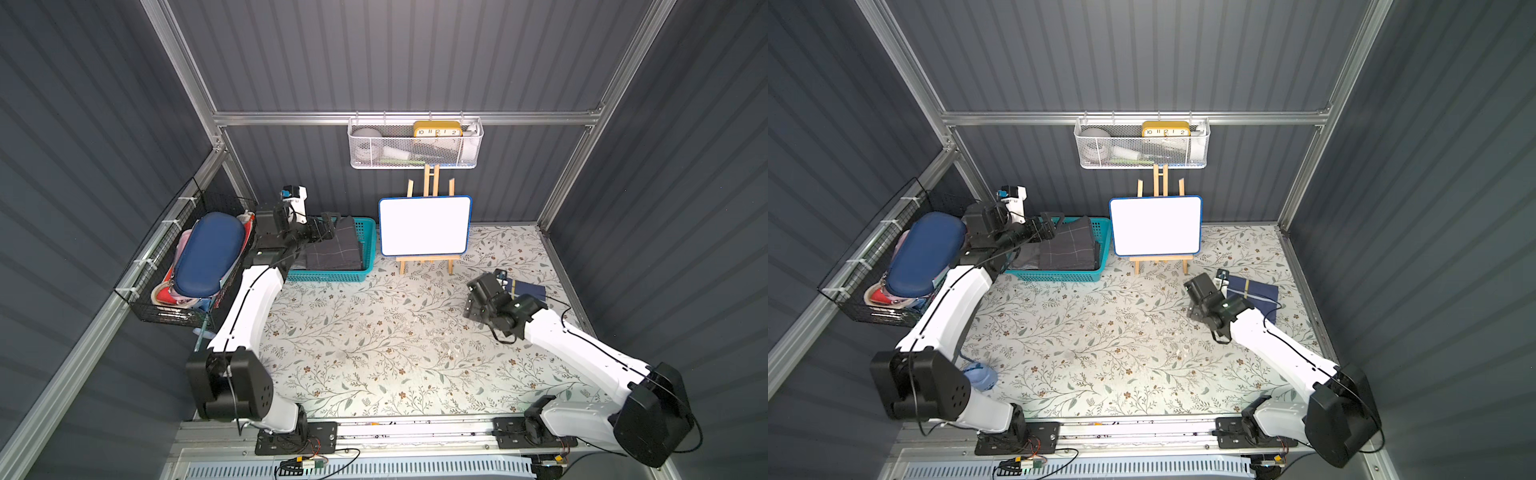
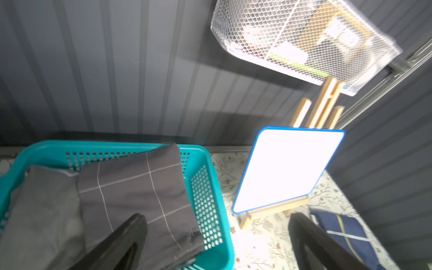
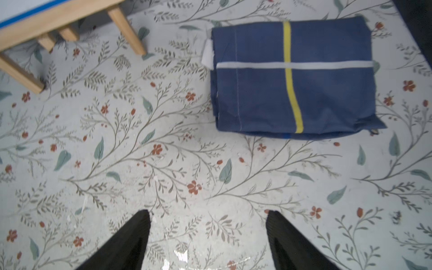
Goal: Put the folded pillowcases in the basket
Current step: Move the pillowcase to the center of the board.
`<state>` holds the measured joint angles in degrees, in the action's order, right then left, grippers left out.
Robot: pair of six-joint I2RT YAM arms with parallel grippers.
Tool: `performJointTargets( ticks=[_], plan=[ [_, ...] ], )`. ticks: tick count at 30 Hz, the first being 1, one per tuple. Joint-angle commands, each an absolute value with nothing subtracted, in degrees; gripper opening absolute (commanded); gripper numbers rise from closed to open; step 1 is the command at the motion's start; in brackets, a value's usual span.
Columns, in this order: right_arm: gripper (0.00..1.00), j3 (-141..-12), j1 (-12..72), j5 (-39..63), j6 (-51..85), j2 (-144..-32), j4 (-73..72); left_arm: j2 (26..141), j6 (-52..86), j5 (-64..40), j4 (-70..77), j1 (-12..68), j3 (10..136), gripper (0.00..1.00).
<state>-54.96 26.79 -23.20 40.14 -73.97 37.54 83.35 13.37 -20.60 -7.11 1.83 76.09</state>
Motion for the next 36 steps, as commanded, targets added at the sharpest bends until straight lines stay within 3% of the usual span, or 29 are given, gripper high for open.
performJointTargets(
  ticks=[1,7,11,18,25,27,31,36],
  plan=[
    [0.83,-58.4,19.7,-20.2,37.6,-78.6,39.3,80.7,20.3,-20.8,-9.8,1.5,71.1,1.00],
    [0.82,-64.8,9.2,-16.9,36.7,-92.2,35.8,73.8,18.5,-20.7,-20.1,1.5,71.0,1.00],
    [0.78,-72.5,4.0,-13.1,35.2,-103.5,38.0,67.3,19.8,-20.5,-18.1,0.7,64.6,1.00],
    [0.77,-78.0,2.8,-10.9,33.4,-112.8,39.6,61.2,18.7,-24.0,-18.5,0.6,59.4,0.99],
    [0.76,-72.5,6.2,-5.4,32.9,-112.4,37.5,59.3,15.2,-29.4,-19.0,0.6,54.6,1.00],
    [0.82,-70.3,7.8,-6.8,33.3,-110.4,37.8,60.2,15.5,-30.7,-18.8,0.7,54.0,1.00],
    [0.80,-64.3,11.2,-6.9,35.7,-103.5,36.5,61.6,17.0,-32.5,-19.3,0.8,51.7,1.00],
    [0.80,-59.8,20.1,-6.6,40.8,-98.1,35.8,60.9,19.6,-33.5,-18.5,2.0,47.7,1.00]
  ],
)
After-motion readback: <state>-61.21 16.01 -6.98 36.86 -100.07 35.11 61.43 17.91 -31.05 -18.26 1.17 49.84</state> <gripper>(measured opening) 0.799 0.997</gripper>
